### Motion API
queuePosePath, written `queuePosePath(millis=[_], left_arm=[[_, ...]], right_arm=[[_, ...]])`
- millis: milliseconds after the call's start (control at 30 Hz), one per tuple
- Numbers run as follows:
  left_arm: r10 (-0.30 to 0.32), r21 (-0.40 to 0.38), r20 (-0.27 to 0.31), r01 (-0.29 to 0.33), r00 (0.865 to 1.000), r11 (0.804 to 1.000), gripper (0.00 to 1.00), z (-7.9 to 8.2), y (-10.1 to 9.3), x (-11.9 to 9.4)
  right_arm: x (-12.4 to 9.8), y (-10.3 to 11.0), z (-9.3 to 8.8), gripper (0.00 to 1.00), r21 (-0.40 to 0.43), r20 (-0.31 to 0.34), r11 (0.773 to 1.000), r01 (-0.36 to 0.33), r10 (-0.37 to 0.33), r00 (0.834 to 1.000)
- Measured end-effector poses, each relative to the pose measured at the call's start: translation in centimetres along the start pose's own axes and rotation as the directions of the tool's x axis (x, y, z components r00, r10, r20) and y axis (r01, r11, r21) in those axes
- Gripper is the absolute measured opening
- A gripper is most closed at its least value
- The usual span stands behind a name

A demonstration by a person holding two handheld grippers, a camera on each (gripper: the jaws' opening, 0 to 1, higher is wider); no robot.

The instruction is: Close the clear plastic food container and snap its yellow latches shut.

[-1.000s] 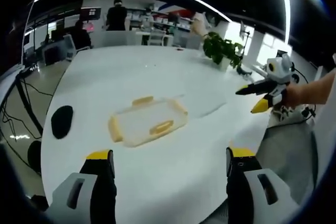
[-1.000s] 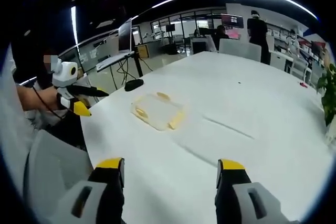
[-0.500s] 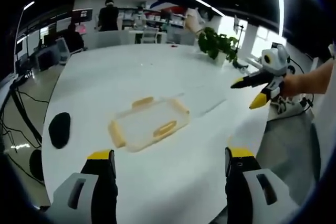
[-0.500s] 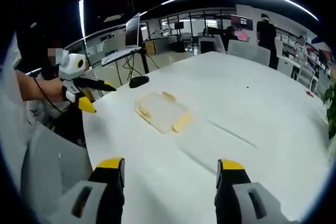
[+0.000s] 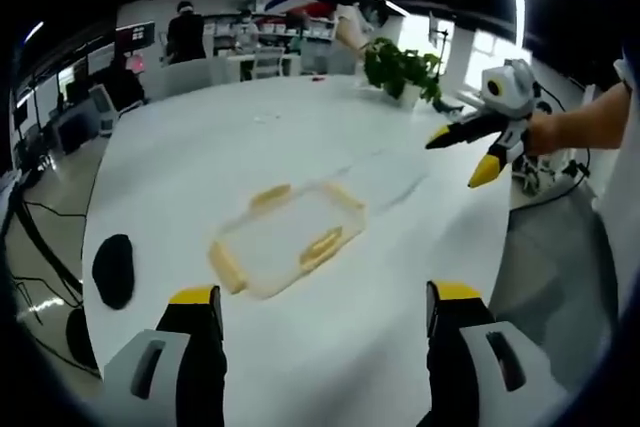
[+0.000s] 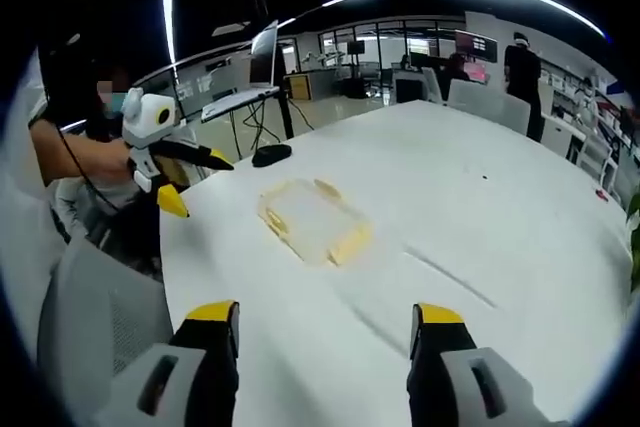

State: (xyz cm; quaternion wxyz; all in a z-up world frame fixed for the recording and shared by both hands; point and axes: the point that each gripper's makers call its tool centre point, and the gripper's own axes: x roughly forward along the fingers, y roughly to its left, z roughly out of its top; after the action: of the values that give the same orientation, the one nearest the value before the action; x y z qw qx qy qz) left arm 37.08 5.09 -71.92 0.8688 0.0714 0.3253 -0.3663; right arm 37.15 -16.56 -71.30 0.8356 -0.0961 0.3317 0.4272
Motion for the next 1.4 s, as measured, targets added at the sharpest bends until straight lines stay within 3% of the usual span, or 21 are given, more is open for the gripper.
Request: queuePosePath(millis=[400,833,1033,1300,1400], left_arm=[[-0.034,0.068,-0.053,0.037,0.998,0.997,0.81,-0.3,0.9,0.5],[-0.066,0.177,-0.116,0.086,0.991,0.981,0.79,-0.7,1.8,1.3],[-0.075,0.191,-0.134,0.1,0.988,0.977,0.78,-0.9,2.4,1.7],[-0.085,0.22,-0.153,0.118,0.985,0.968,0.77,-1.1,3.2,2.1],[-0.085,0.244,-0.169,0.125,0.982,0.962,0.77,-1.2,3.5,2.3]], right_arm=[[1.5,0.0,0.8,0.67,-0.093,-0.051,0.995,-0.045,0.04,0.998],[2.9,-0.6,1.5,0.66,-0.175,-0.097,0.98,-0.09,0.073,0.993],[3.3,-0.7,1.5,0.66,-0.202,-0.116,0.974,-0.105,0.083,0.99],[4.2,-0.8,1.9,0.66,-0.259,-0.15,0.957,-0.134,0.097,0.984],[4.7,-0.9,2.0,0.66,-0.312,-0.18,0.939,-0.147,0.093,0.979]])
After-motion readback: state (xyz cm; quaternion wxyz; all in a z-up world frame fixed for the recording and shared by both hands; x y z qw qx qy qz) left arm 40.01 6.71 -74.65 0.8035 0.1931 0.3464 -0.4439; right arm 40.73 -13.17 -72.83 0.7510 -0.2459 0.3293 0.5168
